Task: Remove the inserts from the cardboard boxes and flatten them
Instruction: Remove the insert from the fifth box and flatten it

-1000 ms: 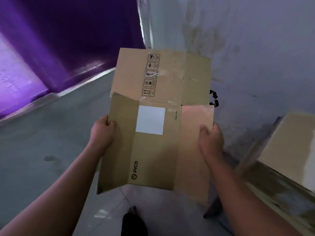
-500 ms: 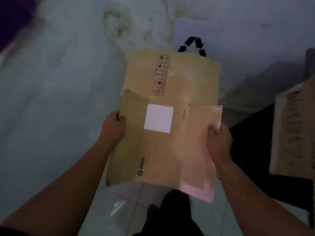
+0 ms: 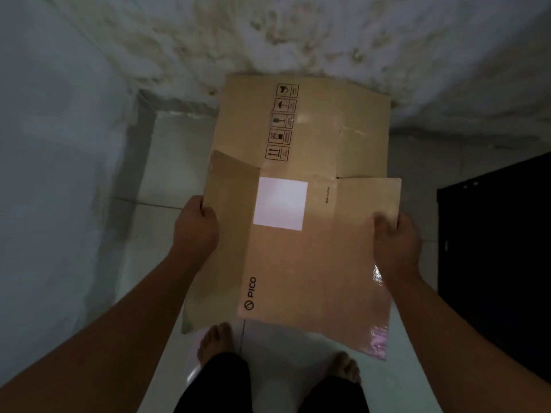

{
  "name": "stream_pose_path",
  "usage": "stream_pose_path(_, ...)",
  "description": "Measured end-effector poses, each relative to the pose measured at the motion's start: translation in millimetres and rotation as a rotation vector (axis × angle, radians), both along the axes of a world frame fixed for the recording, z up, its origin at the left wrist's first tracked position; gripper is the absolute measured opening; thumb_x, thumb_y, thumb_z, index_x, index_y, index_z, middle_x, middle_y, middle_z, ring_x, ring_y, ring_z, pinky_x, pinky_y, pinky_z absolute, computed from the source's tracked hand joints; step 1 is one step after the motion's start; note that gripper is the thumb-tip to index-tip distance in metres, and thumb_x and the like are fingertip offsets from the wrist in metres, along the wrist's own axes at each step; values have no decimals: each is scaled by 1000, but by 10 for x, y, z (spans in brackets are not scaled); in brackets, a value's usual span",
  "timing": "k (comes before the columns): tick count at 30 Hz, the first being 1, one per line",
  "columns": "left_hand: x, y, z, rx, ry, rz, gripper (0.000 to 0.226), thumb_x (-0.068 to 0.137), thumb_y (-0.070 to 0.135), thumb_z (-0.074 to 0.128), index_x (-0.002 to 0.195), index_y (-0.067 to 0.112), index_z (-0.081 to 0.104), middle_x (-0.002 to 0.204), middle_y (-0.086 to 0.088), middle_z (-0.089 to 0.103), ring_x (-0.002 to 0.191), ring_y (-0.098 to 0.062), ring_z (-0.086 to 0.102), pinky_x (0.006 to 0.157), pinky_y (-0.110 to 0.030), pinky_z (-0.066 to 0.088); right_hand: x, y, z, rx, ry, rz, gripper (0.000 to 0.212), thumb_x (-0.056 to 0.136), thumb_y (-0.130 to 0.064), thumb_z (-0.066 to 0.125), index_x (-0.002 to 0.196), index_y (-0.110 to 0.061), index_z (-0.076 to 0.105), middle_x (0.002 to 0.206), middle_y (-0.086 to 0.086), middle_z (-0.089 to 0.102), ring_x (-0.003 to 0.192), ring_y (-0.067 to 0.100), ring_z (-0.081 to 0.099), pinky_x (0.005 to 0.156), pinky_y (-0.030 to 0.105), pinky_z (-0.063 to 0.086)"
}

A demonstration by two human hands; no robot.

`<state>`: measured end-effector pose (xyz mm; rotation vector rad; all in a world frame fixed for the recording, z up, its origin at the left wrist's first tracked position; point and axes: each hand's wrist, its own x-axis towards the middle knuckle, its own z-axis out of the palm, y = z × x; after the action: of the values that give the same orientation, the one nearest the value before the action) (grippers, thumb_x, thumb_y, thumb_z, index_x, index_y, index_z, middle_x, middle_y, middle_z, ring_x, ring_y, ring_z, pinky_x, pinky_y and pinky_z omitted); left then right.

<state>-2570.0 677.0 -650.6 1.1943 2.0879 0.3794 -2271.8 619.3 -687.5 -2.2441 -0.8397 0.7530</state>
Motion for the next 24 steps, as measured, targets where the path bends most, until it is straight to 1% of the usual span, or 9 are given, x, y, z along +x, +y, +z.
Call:
stream_pose_path(2,-33,44,-479,-17,16,-20,26,93,9,40,111,4,58,106,-18,62,96,-34,58,79,-37,46,-14,5,-412,-12,-61,20,34,88,-33,52,94,-1,61,89,18,66,86,32,63,66,23,34)
stream_pose_path(5,-47,61,-1016,-71,60,-19,28,95,7,39,119,-1,52,116,-25,59,104,-39,55,77,-33,36,-22,-23,-857,-42,-105,30,30,91,-30,53,96,0,57,84,15,62,85,36,62,63,23,27)
stream_pose_path(7,-71,92,-1250,-103,84,6,31,96,11,41,124,-3,47,119,-28,57,107,-42,54,76,-34,34,22,-19,-1089,-102,-150,35,42,90,-37,49,107,1,55,91,21,64,91,40,61,65,27,31)
stream_pose_path(9,-119,122,-1454,-143,99,7,45,94,23,53,129,-3,42,126,-27,53,114,-43,52,85,-39,40,69,1,-1276,-180,-154,56,51,89,-44,46,112,2,51,92,20,61,94,42,60,73,35,41)
stream_pose_path(10,-146,125,-1551,-171,92,2,59,90,32,60,133,-2,38,130,-25,50,118,-42,49,92,-43,42,81,11,-1362,-218,-153,68,56,88,-48,46,114,1,49,97,21,59,99,42,58,79,39,44)
stream_pose_path(12,-177,90,-1703,-208,23,-18,83,81,45,69,139,2,31,138,-22,44,125,-40,44,102,-50,40,69,38,-1468,-320,-166,68,69,86,-57,50,130,-3,41,126,23,48,118,42,46,95,48,41)
stream_pose_path(15,-138,4,-1826,-235,-138,19,91,78,50,70,144,9,23,144,-17,40,127,-35,45,103,-51,41,40,47,-1536,-413,-185,3,81,85,-59,54,146,-15,25,148,16,26,132,42,29,106,56,30)
stream_pose_path(20,-114,-58,-1889,-206,-156,35,88,81,47,68,145,9,22,145,-15,40,128,-33,46,104,-48,42,96,-7,-1634,-302,-22,-50,77,87,-55,55,146,-12,28,143,16,43,130,34,43,105,40,35)
stream_pose_path(24,-127,-43,-1862,-189,-118,17,94,78,49,70,147,10,20,147,-16,37,132,-35,41,106,-51,39,101,16,-1594,-333,7,-38,82,85,-59,54,147,-14,26,144,16,41,129,36,44,106,45,36)
